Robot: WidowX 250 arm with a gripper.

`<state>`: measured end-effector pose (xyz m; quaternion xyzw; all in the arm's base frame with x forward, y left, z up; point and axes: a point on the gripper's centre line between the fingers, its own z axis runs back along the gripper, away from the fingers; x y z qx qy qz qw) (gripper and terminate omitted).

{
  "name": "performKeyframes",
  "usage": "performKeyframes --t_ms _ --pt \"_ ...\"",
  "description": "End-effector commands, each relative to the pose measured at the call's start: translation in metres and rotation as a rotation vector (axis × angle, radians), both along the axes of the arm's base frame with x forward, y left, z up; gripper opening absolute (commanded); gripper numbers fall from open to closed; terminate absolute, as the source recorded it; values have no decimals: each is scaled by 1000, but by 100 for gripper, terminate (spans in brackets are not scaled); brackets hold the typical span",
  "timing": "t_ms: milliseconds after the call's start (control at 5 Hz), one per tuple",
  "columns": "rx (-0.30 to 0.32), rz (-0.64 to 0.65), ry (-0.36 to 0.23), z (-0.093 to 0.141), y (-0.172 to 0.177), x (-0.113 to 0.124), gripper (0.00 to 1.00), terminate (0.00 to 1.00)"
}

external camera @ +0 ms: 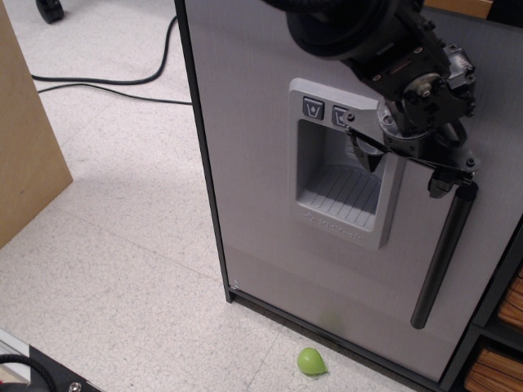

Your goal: Close fridge

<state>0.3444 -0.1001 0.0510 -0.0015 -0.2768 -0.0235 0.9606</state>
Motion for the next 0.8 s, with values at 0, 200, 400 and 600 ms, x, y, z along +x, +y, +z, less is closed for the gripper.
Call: performKeyframes --t_ms 0,200,400,600 --pt "-19 -14 39 31 20 -34 100 0" --pt "-34 1 104 38 40 -64 100 0" --pt "-34 1 104 38 40 -64 100 0" --pt "-34 1 104 38 40 -64 100 100"
